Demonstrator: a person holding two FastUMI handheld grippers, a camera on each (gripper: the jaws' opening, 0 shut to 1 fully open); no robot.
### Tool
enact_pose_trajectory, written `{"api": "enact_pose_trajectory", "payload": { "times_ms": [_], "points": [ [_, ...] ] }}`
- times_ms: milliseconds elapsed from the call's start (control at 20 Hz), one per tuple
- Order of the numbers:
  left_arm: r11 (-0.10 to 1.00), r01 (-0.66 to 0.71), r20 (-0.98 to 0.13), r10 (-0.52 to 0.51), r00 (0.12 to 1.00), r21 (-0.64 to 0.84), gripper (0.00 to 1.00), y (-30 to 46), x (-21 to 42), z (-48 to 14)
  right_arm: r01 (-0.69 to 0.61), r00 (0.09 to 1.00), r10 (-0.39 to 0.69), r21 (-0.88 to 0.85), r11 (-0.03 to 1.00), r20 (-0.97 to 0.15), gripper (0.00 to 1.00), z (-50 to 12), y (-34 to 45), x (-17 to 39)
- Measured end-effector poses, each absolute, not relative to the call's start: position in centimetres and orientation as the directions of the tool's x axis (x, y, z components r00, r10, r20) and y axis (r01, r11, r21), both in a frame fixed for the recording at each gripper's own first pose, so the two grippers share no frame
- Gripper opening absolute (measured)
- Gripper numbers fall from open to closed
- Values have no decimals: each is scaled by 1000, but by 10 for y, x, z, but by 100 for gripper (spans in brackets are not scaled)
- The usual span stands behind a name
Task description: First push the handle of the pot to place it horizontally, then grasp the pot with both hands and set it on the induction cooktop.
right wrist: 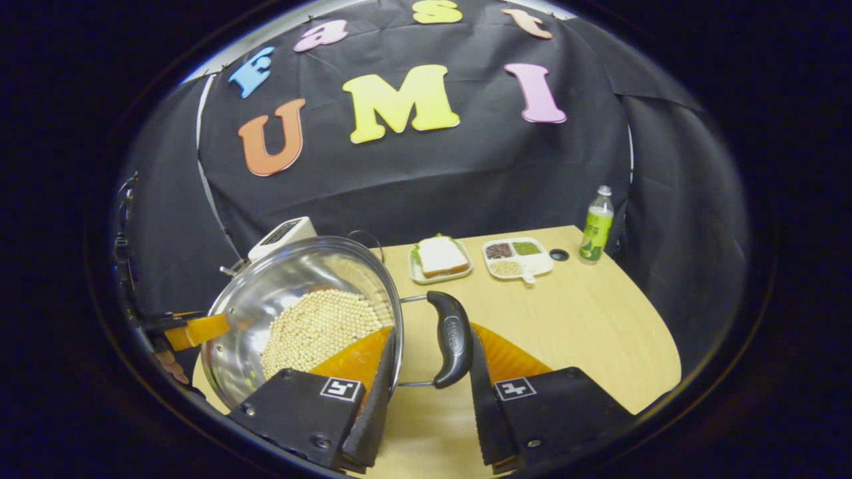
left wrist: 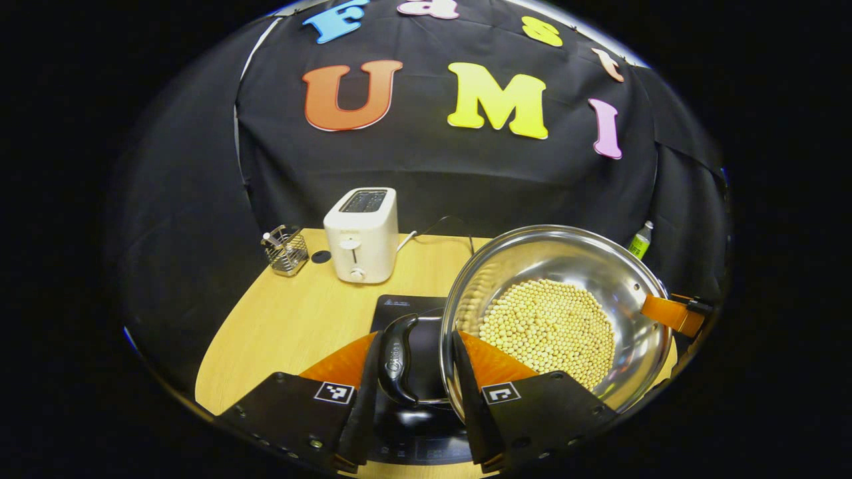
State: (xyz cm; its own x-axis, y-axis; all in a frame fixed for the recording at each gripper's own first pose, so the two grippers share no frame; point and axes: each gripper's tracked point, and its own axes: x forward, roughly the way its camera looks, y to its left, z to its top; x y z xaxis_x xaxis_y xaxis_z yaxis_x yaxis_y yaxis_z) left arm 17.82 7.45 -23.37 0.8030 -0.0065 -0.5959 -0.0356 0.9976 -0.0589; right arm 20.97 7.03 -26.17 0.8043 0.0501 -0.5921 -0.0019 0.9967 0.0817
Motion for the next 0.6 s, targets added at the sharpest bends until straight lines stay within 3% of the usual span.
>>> {"api": "enact_pose_trajectory", "payload": {
  "times_ms": [200,600],
  "points": [
    [996,-83,-602,50,797,-27,55,108,184,-250,-30,789,79,90,995,-609,59,-290,104,228],
    [994,-108,-640,61,766,-35,55,136,199,-290,-51,768,97,91,995,-634,58,-334,129,250]
  ]
}}
